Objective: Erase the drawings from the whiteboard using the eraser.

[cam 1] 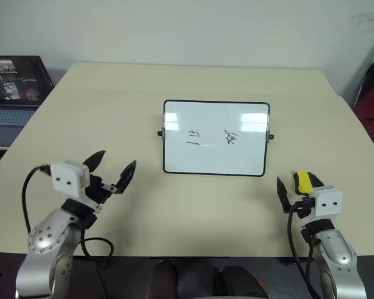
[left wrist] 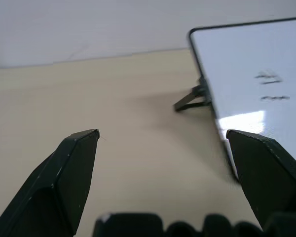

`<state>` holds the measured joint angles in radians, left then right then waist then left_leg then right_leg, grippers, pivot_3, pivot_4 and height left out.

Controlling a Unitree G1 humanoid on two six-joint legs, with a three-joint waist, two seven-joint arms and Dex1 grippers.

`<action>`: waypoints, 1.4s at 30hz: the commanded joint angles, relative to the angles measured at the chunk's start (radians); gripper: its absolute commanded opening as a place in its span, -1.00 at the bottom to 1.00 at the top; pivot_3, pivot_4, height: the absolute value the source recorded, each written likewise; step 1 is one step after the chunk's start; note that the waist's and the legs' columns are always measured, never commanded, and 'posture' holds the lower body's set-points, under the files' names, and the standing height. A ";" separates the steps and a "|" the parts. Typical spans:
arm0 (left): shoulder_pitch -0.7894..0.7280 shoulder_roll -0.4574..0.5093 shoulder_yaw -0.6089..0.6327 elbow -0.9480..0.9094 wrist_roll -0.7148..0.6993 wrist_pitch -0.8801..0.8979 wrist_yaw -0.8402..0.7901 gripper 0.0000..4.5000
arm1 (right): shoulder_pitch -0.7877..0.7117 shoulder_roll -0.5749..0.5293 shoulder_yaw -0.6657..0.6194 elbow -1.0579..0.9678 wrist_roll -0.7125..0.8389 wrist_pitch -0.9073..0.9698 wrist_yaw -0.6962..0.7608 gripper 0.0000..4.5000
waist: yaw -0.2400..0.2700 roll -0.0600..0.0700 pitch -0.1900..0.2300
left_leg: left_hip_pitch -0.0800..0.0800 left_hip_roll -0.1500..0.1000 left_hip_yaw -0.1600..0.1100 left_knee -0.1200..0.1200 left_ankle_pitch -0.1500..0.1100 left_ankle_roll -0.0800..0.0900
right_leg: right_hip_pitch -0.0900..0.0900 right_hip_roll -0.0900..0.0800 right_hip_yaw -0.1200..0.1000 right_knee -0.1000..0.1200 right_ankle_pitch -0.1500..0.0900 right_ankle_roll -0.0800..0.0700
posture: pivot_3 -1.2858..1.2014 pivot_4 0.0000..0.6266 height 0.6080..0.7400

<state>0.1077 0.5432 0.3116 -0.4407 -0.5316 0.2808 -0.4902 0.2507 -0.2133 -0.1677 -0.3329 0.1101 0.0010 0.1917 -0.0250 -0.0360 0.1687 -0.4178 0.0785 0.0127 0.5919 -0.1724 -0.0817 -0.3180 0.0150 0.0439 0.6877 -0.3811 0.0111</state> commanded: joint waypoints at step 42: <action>-0.554 0.166 -0.394 0.114 -0.060 0.083 -0.757 1.00 | -0.457 -0.179 -0.240 -0.245 0.273 1.305 -0.149 0.99 | -0.006 0.004 0.002 | -0.016 0.000 0.005 0.001 0.000 0.000 | -0.019 0.006 0.005 0.005 0.002 -0.004 | 0.03 -0.52 1.00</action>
<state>-0.4344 0.7135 -0.0850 -0.2846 -0.5901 0.3678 -1.2510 -0.1883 -0.3739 -0.4055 -0.5694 0.3931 1.3353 0.0352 -0.0310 -0.0320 0.1712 -0.4338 0.0789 0.0177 0.5932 -0.1722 -0.0815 -0.3369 0.0214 0.0493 0.6923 -0.3794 0.0076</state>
